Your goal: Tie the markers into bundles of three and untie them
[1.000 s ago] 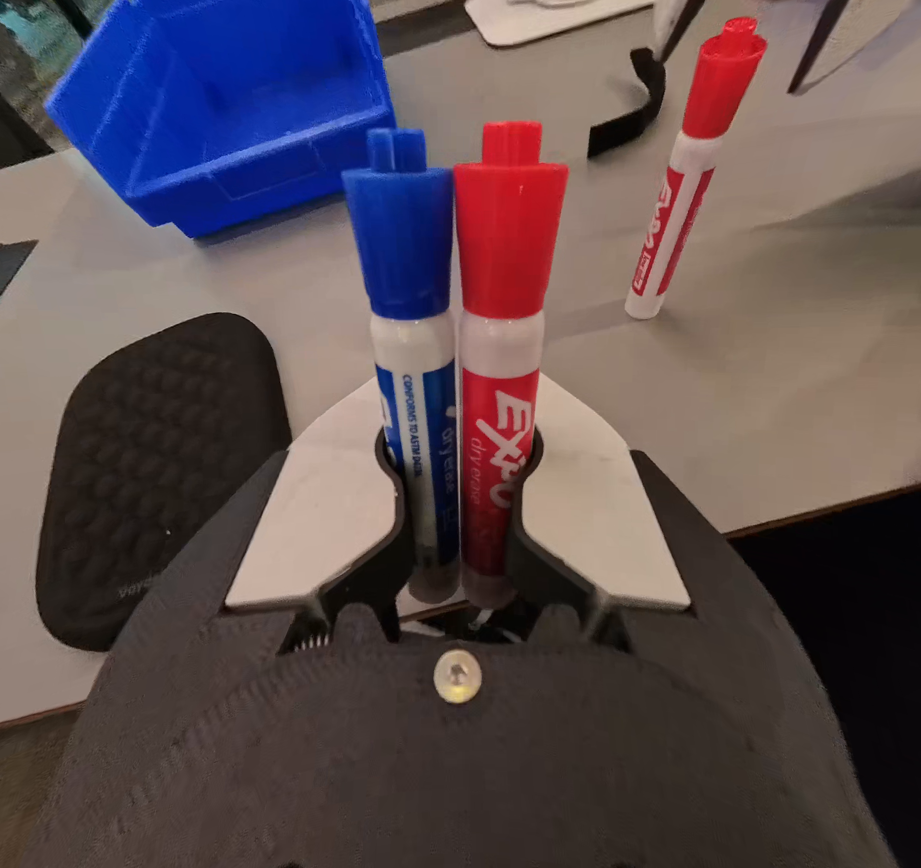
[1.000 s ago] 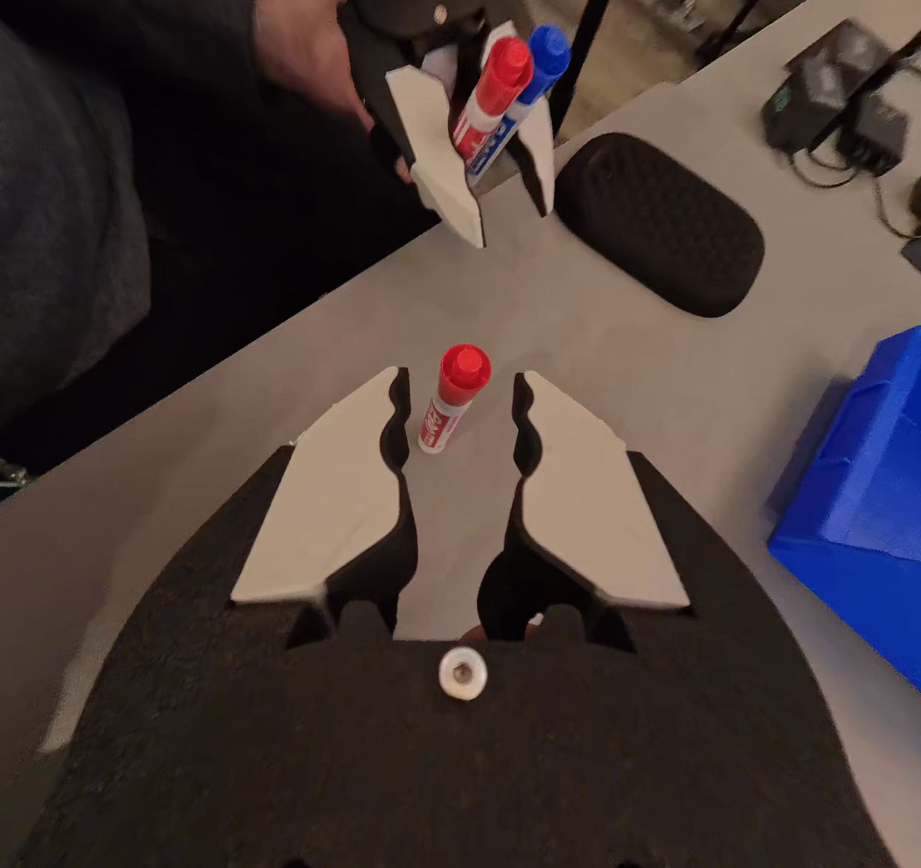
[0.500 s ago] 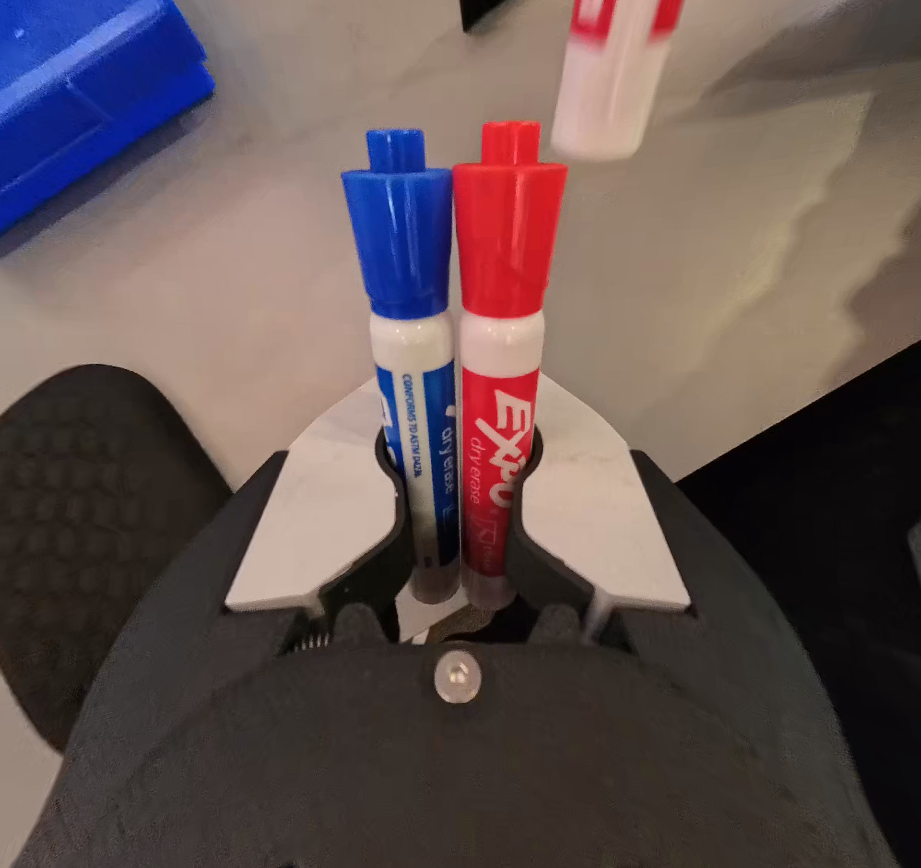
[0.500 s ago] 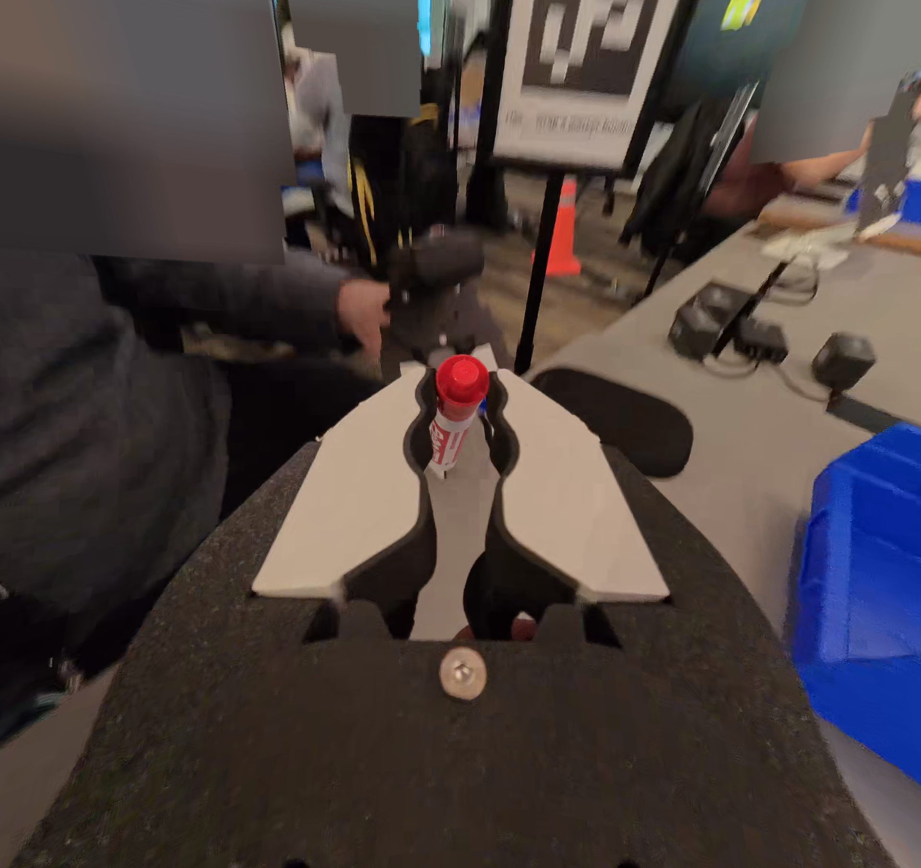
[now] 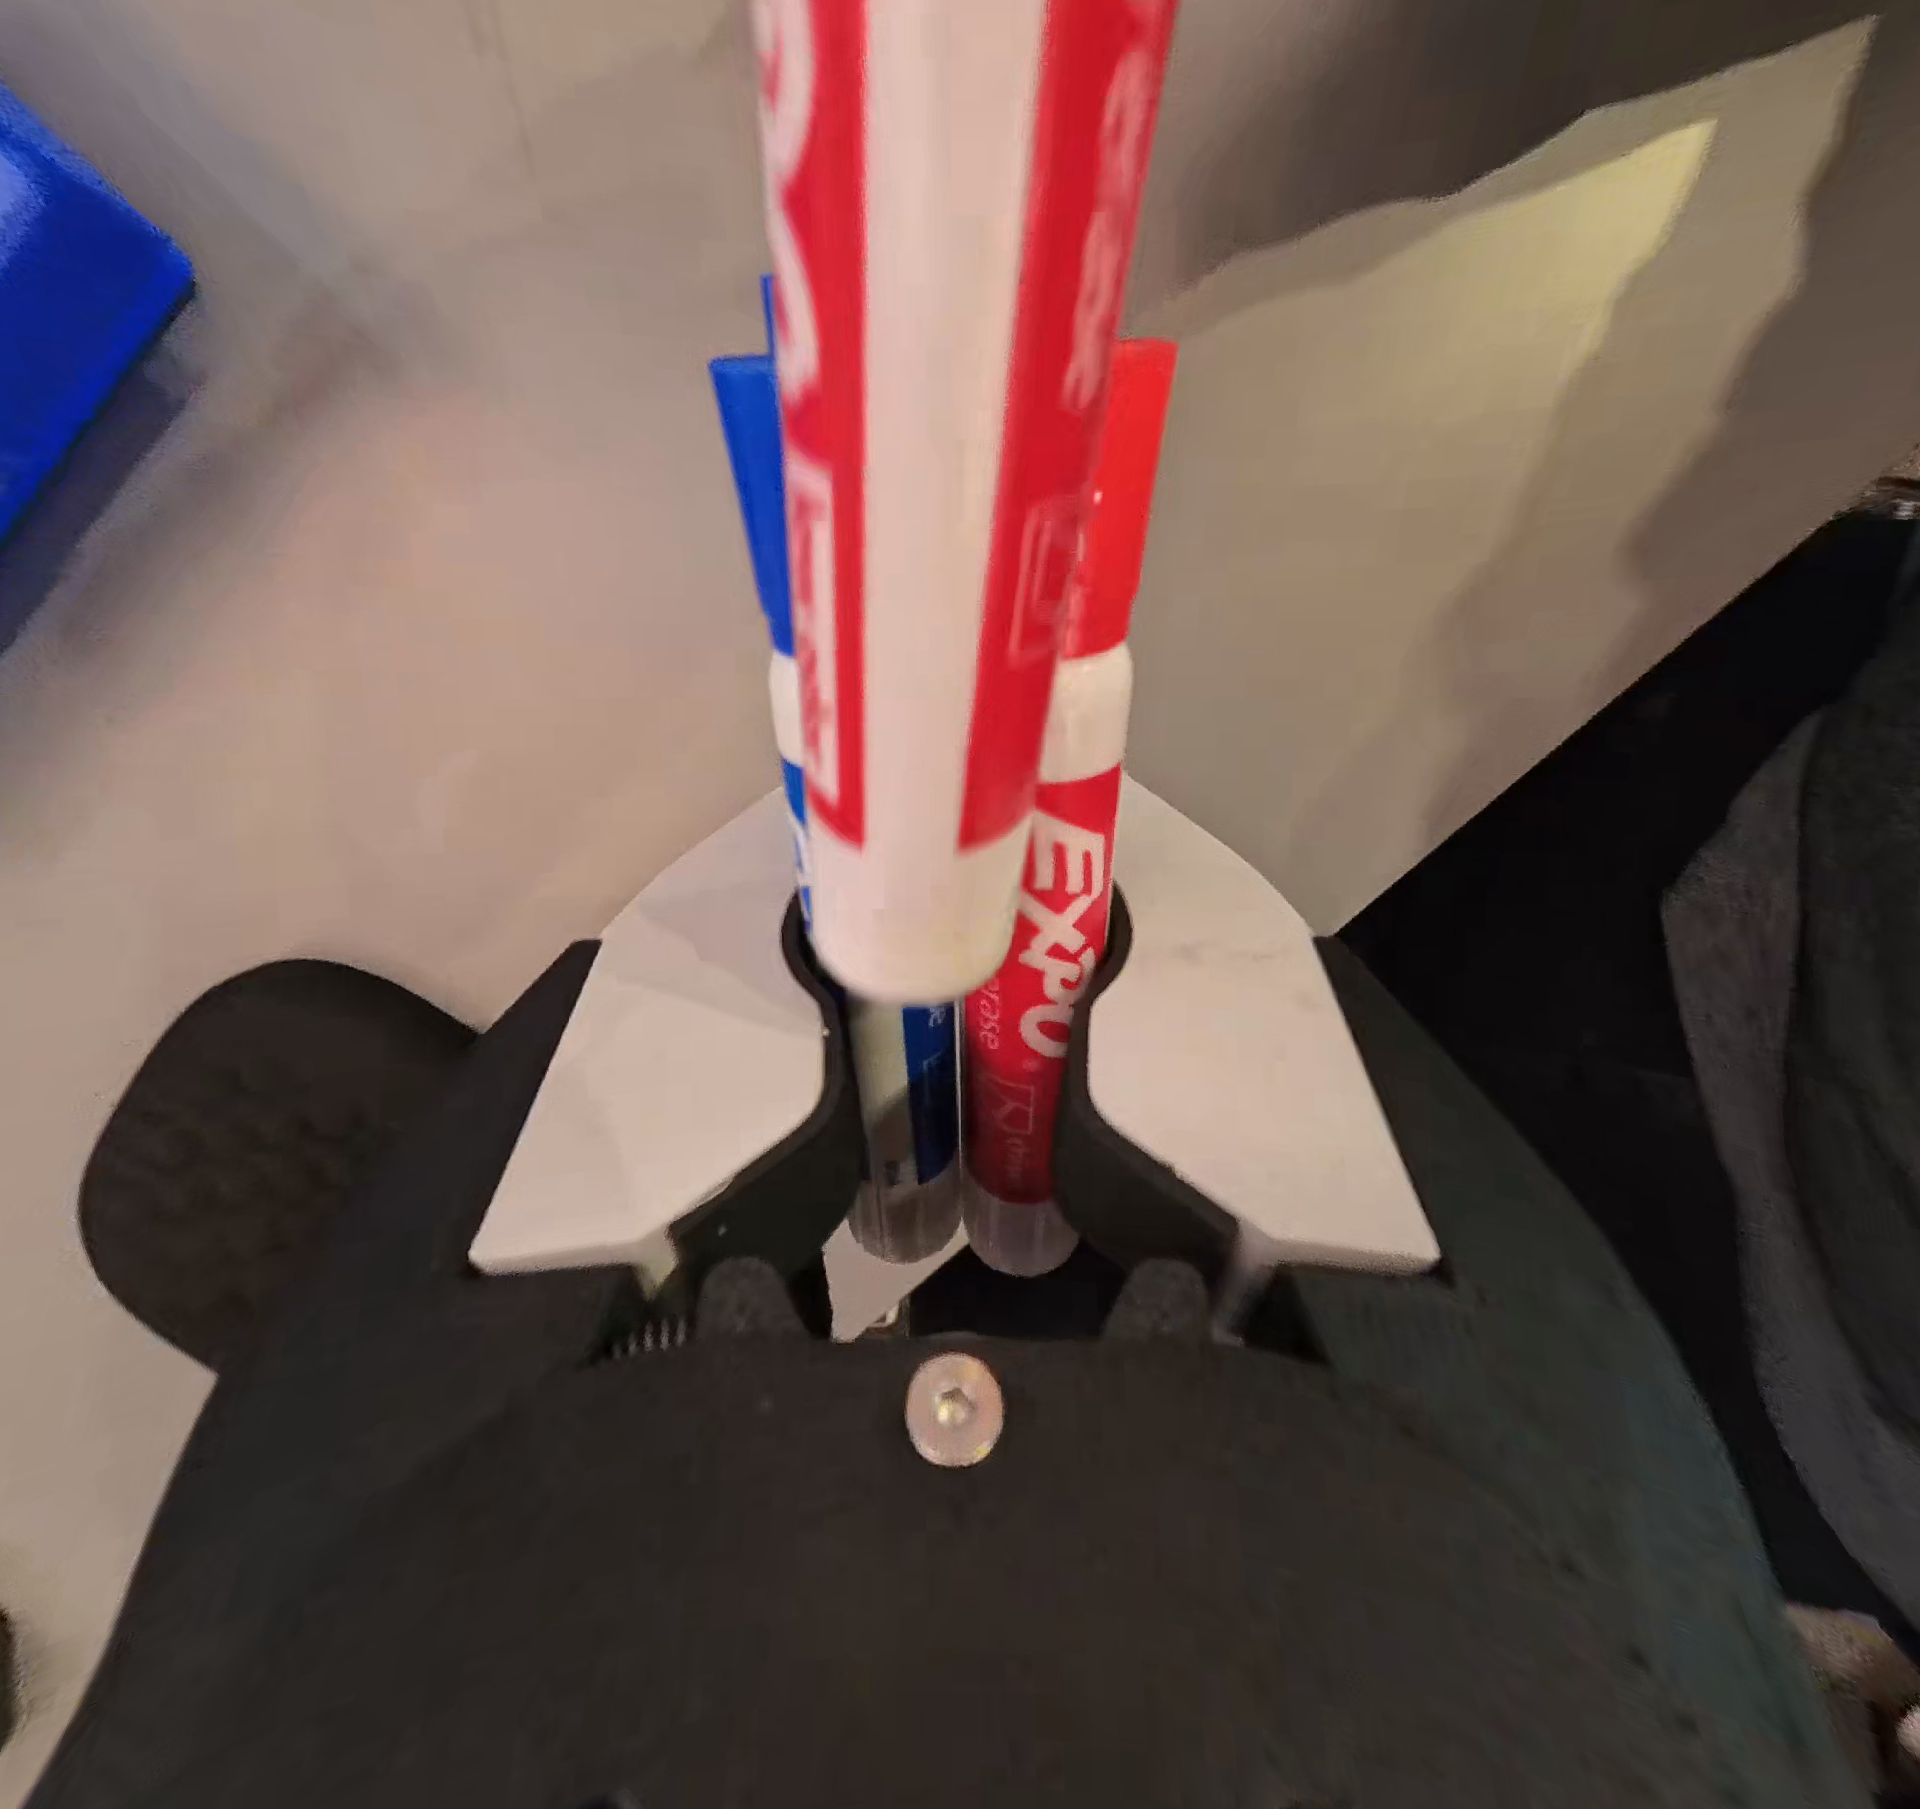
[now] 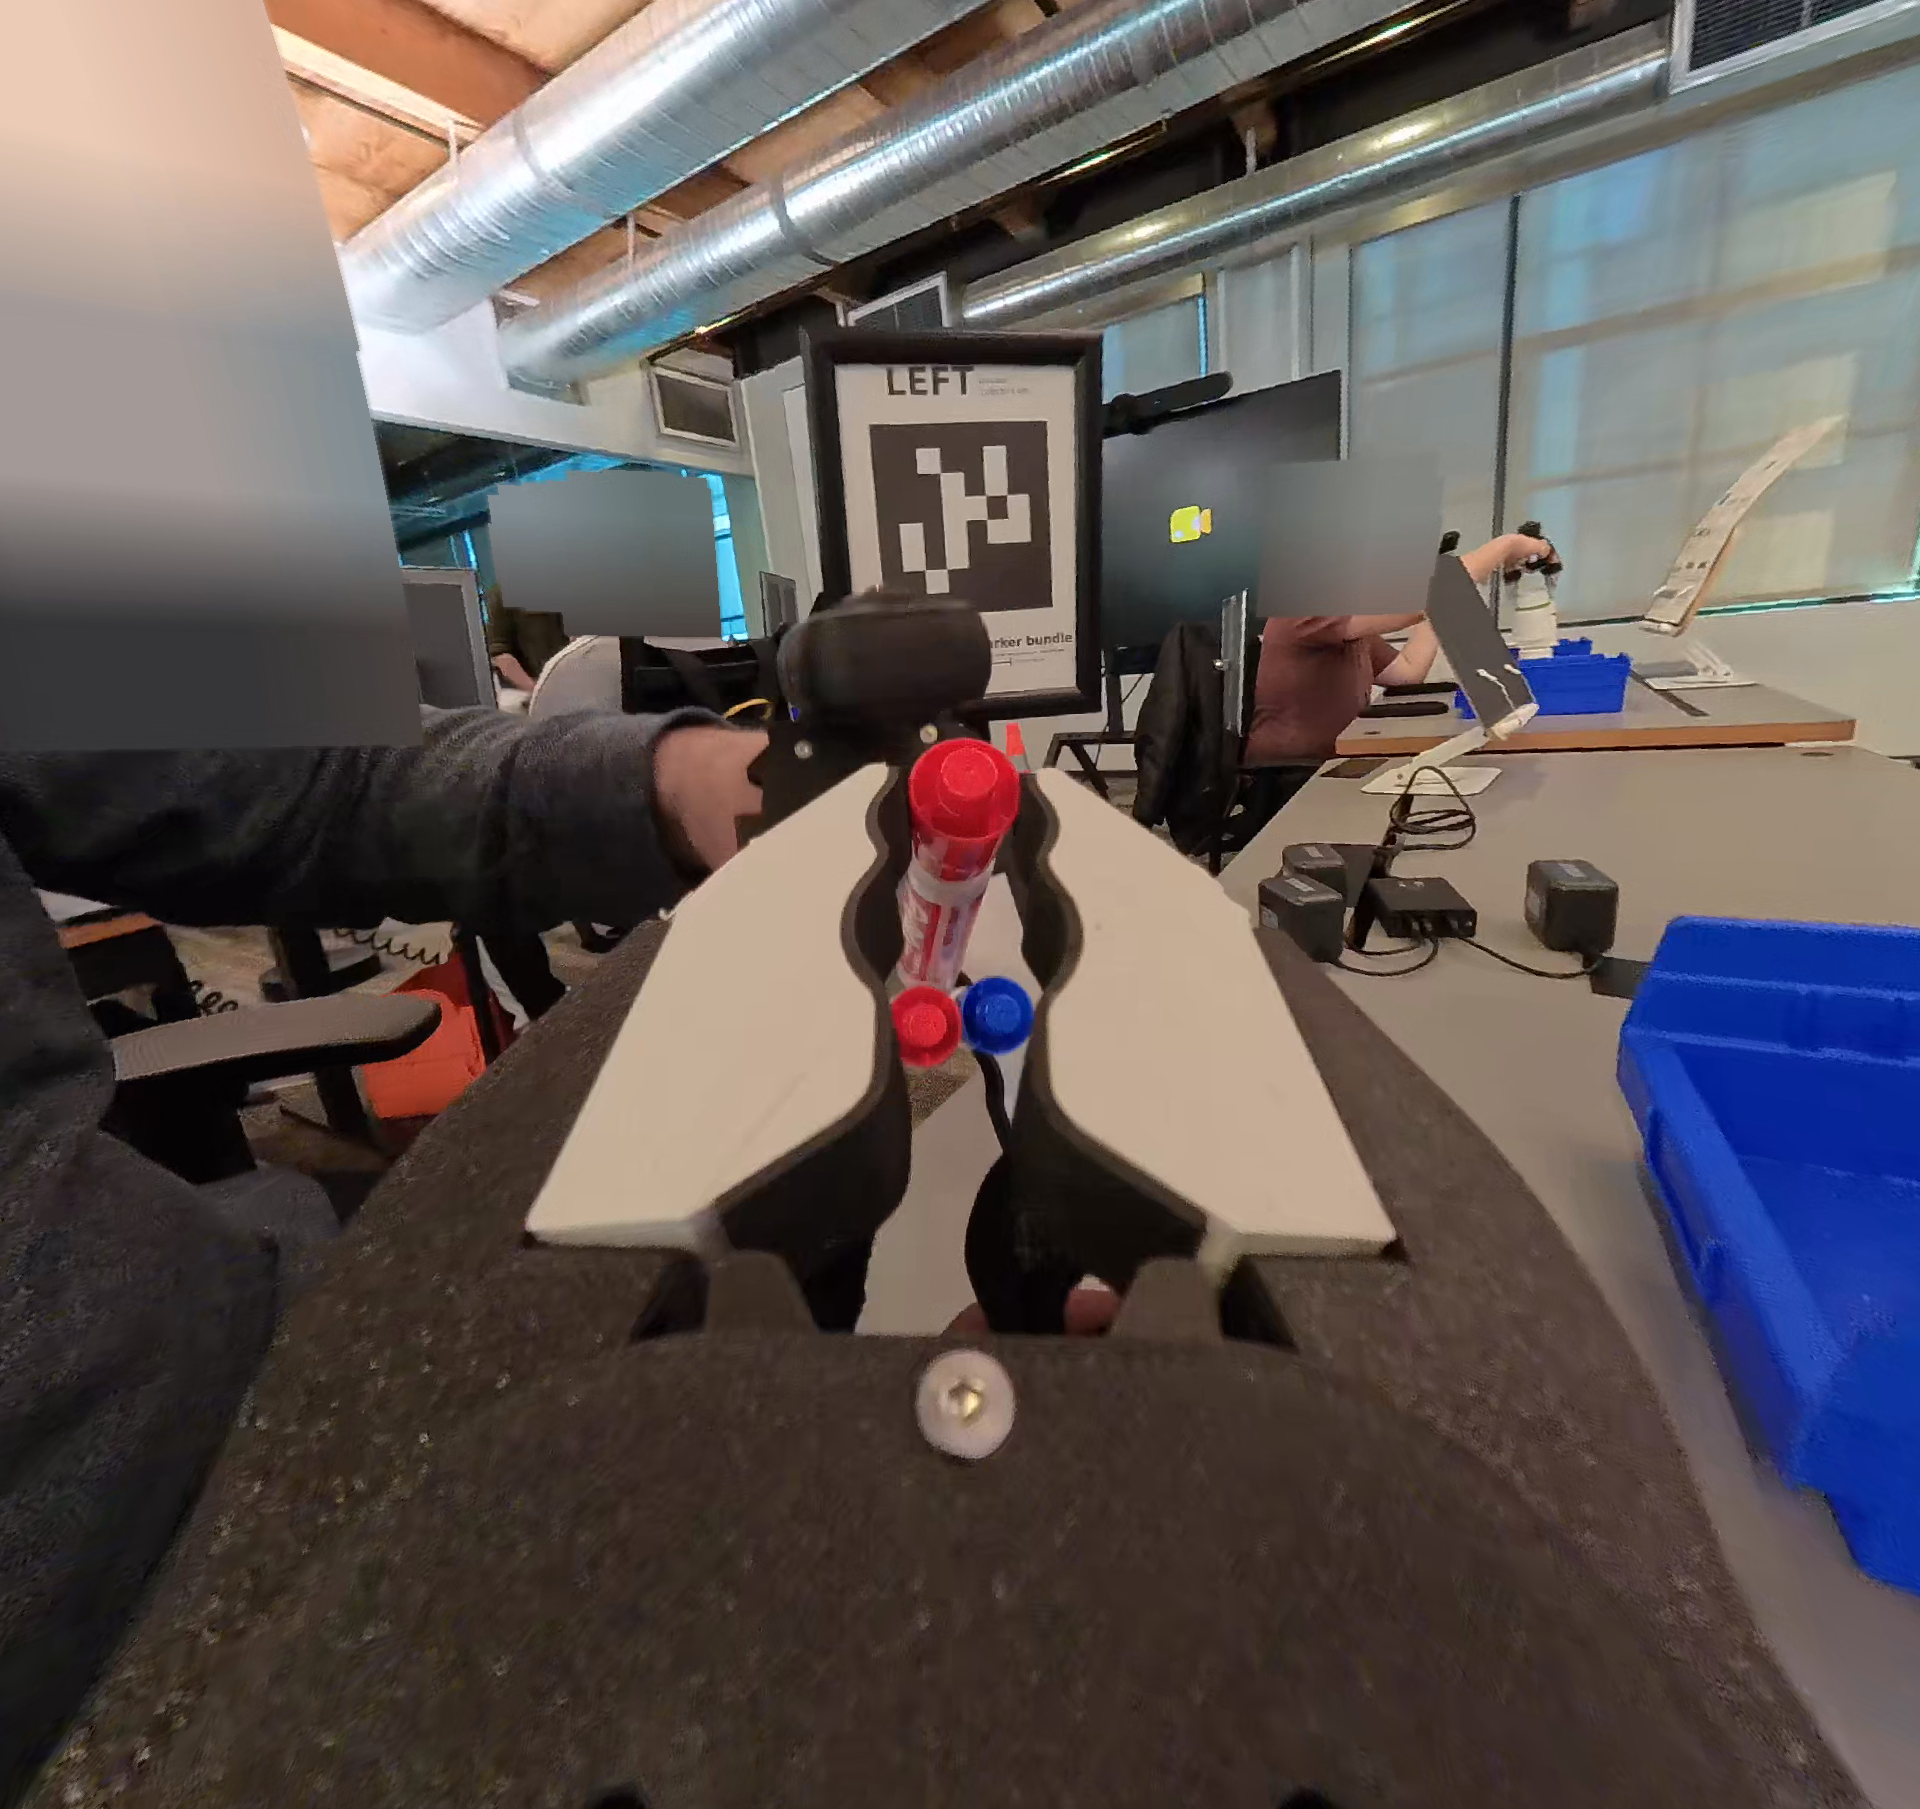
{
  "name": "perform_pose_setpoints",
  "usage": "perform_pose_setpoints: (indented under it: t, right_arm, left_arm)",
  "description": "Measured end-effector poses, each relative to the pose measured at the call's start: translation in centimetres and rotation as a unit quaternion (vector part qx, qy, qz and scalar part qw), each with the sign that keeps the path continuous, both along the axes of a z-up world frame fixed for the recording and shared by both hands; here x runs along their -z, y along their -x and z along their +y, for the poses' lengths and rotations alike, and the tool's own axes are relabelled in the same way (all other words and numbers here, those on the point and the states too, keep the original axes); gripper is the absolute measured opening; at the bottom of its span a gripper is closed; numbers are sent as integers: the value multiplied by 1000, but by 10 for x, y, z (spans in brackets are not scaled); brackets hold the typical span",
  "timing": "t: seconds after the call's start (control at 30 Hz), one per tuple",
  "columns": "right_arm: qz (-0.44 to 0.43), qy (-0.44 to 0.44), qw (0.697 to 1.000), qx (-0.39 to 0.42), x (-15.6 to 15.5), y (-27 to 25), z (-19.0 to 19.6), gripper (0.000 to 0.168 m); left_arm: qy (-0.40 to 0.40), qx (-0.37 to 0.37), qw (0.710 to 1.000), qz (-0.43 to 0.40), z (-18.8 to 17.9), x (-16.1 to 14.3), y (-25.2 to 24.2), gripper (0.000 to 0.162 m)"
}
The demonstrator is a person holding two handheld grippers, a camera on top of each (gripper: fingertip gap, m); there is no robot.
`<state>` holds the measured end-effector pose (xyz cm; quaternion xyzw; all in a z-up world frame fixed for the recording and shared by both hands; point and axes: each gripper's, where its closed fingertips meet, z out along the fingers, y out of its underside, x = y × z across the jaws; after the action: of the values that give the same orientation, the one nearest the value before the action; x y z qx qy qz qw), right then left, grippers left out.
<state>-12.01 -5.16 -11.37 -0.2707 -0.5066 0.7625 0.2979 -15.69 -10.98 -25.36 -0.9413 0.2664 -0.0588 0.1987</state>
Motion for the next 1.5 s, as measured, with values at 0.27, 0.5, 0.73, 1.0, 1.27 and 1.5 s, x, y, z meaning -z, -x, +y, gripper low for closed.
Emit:
perform_pose_setpoints:
  t: [0.27,0.5,0.73,1.0,1.27,1.5]
  right_arm:
    - [-5,20,1000,1,10,-6,9,18]
    - [-13,-4,1000,6,19,-3,7,18]
    - [-20,-24,999,22,25,-1,11,29]
    - [0,-20,999,40,22,-17,32,27]
    - [-6,-18,999,35,25,-17,32,17]
    - [-10,-23,999,31,29,-15,28,15]
  left_arm:
    - [27,43,998,28,20,-14,-4,43]
    - [66,71,994,51,26,-21,-7,43]
    - [95,95,988,74,30,-28,-8,43]
    - [101,102,986,87,38,-31,-6,43]
    - [105,111,984,88,45,-33,-10,43]
    - [108,119,982,96,45,-30,-12,43]
